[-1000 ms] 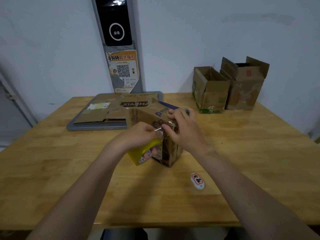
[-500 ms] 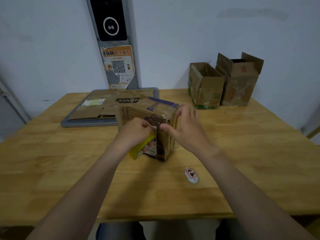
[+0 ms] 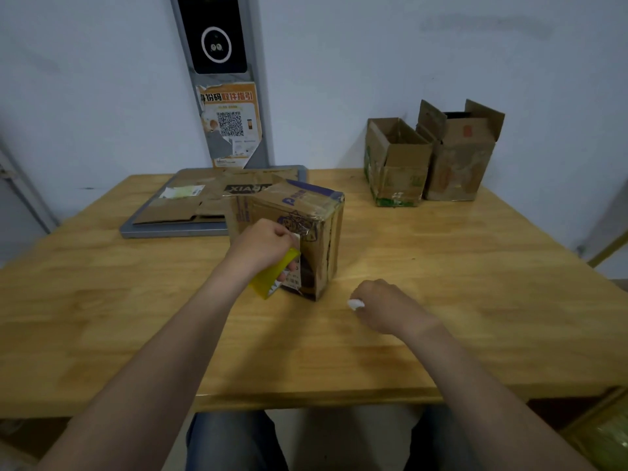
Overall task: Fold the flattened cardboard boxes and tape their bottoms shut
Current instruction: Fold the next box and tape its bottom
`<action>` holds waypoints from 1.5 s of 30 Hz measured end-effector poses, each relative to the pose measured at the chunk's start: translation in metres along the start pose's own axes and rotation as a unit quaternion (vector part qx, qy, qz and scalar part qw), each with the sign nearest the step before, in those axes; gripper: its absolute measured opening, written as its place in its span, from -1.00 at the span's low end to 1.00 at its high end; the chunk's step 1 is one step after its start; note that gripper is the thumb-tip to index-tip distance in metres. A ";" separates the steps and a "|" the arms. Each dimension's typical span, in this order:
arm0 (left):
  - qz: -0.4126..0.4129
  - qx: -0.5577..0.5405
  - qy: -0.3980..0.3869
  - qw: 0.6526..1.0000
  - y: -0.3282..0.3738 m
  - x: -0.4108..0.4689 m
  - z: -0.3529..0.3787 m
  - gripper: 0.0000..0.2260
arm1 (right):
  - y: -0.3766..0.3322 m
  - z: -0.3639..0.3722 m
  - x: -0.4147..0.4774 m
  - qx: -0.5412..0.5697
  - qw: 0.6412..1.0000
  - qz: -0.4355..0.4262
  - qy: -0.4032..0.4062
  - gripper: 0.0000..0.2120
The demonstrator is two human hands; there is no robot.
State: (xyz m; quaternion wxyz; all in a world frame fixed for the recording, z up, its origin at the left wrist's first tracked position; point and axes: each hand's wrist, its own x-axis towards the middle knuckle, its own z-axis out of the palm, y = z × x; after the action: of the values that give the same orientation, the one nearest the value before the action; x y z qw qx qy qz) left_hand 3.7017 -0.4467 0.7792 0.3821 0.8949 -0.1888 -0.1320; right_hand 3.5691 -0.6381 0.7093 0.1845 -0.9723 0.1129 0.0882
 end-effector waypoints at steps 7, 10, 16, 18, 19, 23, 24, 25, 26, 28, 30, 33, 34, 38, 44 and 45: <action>-0.001 -0.028 0.006 1.000 -0.003 -0.007 -0.002 -0.79 | -0.010 -0.022 -0.002 0.188 0.960 -0.120 0.169 -0.75; 0.007 -0.020 0.015 1.000 -0.005 -0.009 -0.002 -0.78 | -0.027 -0.030 0.001 0.167 0.942 -0.146 0.254 -0.85; 0.043 0.026 0.007 0.999 -0.005 -0.013 -0.006 -0.71 | -0.069 -0.042 0.015 0.099 0.924 -0.168 0.330 -0.73; 0.053 0.047 0.022 0.997 -0.005 -0.012 -0.006 -0.68 | -0.079 -0.047 0.022 0.064 0.924 -0.161 0.341 -0.72; 0.053 0.059 0.032 0.996 -0.006 -0.012 -0.007 -0.68 | -0.084 -0.049 0.025 0.043 0.926 -0.155 0.341 -0.73; 0.050 0.059 0.026 0.997 -0.006 -0.010 -0.008 -0.66 | -0.095 -0.051 0.034 -0.034 0.928 -0.150 0.341 -0.75; 0.052 0.058 0.028 0.997 -0.006 -0.010 -0.008 -0.66 | -0.096 -0.051 0.036 -0.046 0.927 -0.147 0.343 -0.76; 0.056 0.058 0.036 0.996 -0.006 -0.009 -0.009 -0.66 | -0.098 -0.051 0.038 -0.054 0.926 -0.146 0.344 -0.75; 0.059 0.062 0.043 0.995 -0.006 -0.009 -0.010 -0.67 | -0.099 -0.053 0.040 -0.060 0.927 -0.144 0.341 -0.74; 0.055 0.074 0.043 0.995 -0.005 -0.007 -0.012 -0.68 | -0.098 -0.056 0.044 -0.073 0.936 -0.139 0.316 -0.69; 0.041 0.112 0.047 0.992 -0.007 -0.005 -0.016 -0.68 | -0.092 -0.057 0.045 -0.092 0.941 -0.139 0.293 -0.66; 0.011 0.123 0.033 0.992 -0.017 -0.006 -0.019 -0.65 | -0.070 -0.044 0.042 -0.033 0.945 -0.156 0.286 -0.73; 0.003 0.110 0.024 0.994 -0.020 -0.006 -0.018 -0.65 | -0.062 -0.037 0.039 0.001 0.943 -0.167 0.290 -0.73; -0.014 0.043 0.018 0.999 -0.029 -0.005 -0.003 -0.73 | -0.029 -0.002 0.032 0.024 0.951 -0.194 0.240 -0.73; -0.022 0.016 0.030 0.999 -0.028 -0.006 0.011 -0.75 | 0.008 0.032 0.035 -0.050 0.983 -0.127 0.126 -0.68; -0.019 0.023 0.037 0.999 -0.027 -0.007 0.012 -0.75 | 0.010 0.031 0.034 -0.043 0.985 -0.125 0.111 -0.65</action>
State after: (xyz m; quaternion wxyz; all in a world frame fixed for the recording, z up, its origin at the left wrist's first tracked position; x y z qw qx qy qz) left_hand 3.6976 -0.4335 0.7518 0.3656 0.9112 -0.1602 -0.1021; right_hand 3.5956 -0.6415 0.6703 0.1380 -0.9896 0.0067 -0.0395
